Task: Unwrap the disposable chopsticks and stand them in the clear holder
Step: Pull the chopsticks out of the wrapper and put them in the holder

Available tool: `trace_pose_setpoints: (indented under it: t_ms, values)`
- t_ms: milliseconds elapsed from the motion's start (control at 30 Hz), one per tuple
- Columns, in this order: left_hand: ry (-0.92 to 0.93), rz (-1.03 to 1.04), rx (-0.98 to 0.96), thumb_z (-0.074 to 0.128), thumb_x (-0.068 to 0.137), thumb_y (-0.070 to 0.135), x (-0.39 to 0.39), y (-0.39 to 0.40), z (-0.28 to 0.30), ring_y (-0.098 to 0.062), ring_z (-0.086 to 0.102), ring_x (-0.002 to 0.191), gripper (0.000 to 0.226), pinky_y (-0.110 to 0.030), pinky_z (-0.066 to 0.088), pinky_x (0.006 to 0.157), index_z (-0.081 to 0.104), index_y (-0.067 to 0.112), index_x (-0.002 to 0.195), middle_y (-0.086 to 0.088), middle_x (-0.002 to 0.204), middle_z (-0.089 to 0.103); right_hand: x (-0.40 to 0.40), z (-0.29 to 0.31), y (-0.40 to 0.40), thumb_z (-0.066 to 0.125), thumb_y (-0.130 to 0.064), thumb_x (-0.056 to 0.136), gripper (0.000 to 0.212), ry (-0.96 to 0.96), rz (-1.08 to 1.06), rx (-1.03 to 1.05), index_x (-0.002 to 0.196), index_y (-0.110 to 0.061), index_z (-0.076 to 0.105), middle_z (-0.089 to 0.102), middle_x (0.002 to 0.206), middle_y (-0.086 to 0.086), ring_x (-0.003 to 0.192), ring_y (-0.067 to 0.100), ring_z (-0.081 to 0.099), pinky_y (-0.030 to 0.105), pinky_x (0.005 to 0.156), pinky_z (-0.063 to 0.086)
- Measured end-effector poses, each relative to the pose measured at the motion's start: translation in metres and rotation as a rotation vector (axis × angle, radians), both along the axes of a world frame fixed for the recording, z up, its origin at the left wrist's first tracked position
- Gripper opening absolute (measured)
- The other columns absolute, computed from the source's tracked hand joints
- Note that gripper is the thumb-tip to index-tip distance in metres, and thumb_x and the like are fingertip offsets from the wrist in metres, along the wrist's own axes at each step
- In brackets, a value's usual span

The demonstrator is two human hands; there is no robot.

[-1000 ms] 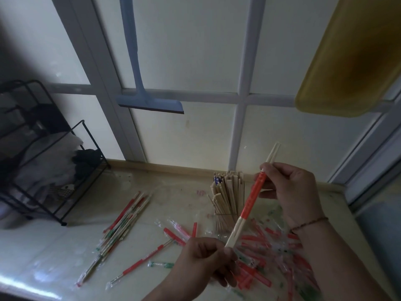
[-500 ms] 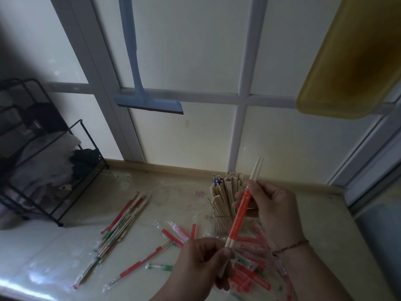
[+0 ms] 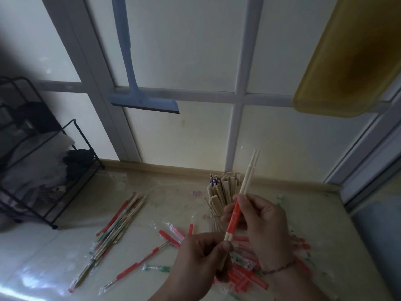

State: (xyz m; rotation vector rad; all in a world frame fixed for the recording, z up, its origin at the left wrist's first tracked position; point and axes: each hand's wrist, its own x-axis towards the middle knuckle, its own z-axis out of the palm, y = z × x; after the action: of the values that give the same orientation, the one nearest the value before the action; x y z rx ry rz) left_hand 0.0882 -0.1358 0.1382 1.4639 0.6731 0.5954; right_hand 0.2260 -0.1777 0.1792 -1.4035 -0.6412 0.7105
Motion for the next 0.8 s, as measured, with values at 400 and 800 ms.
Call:
trace_pose_setpoints:
  t_ms: [400, 800]
  values:
    - [-0.02, 0.209, -0.066, 0.046, 0.091, 0.04, -0.005, 0.058, 0.047, -0.034, 0.072, 0.081, 0.042, -0.041, 0.058, 0.072, 0.068, 0.005, 0.103, -0.013, 0.091, 0.075, -0.011, -0.023, -0.013, 0.058, -0.032, 0.09, 0.021, -0.124, 0.469, -0.141, 0.08, -0.018, 0.068, 0.053, 0.048, 0.001, 0.039, 0.014, 0.047, 0.022, 0.042, 0.039]
    - [0.117, 0.11, -0.151, 0.066, 0.076, 0.028, -0.031, 0.083, 0.029, -0.03, 0.073, 0.079, 0.034, -0.033, 0.059, 0.069, 0.071, -0.001, 0.093, -0.02, 0.086, 0.074, 0.001, -0.026, -0.017, 0.063, -0.039, 0.087, 0.014, -0.359, 0.55, -0.305, 0.092, -0.029, 0.071, 0.069, 0.065, -0.002, 0.048, 0.004, 0.055, 0.02, 0.05, 0.045]
